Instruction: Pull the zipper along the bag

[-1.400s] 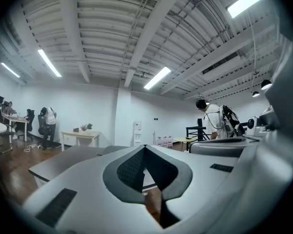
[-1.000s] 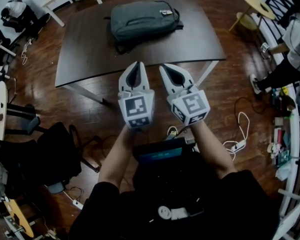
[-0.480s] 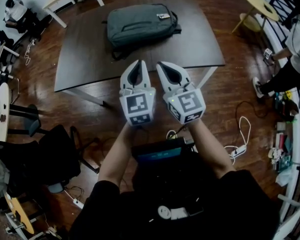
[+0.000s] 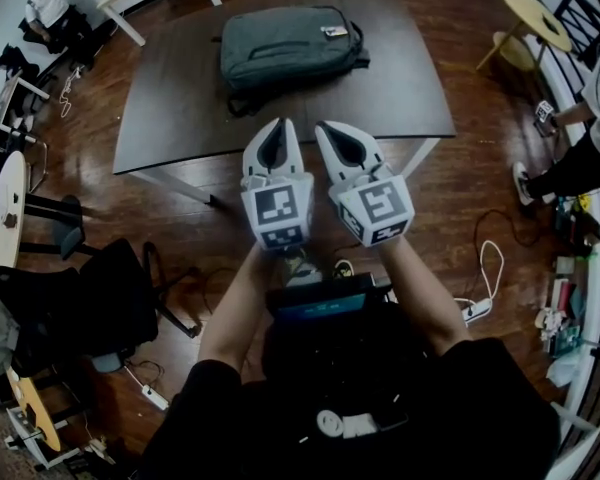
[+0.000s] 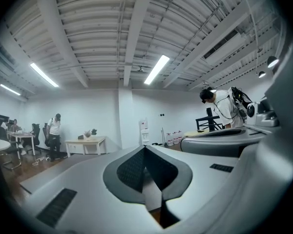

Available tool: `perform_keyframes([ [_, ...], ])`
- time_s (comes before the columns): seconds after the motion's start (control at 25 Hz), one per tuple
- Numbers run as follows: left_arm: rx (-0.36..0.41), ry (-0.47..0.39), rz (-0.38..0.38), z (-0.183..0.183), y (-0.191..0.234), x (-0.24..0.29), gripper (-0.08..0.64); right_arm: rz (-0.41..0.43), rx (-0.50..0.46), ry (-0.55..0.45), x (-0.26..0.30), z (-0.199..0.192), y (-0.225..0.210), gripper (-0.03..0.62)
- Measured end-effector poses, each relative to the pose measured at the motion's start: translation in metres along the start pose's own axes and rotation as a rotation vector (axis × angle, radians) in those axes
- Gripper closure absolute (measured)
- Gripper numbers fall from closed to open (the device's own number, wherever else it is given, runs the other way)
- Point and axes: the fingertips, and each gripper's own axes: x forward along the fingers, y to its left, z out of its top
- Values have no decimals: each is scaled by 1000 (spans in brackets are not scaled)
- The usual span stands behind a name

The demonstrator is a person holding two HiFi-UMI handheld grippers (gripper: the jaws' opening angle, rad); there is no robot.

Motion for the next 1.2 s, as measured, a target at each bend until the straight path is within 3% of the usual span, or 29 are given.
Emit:
perform_keyframes([
  [0.56, -8, 9, -19, -8, 14, 27, 558, -6, -4, 8, 30, -8, -8, 583],
  [1.2, -49, 38, -16, -32, 98, 123, 558, -18, -36, 67, 146, -25, -36, 583],
])
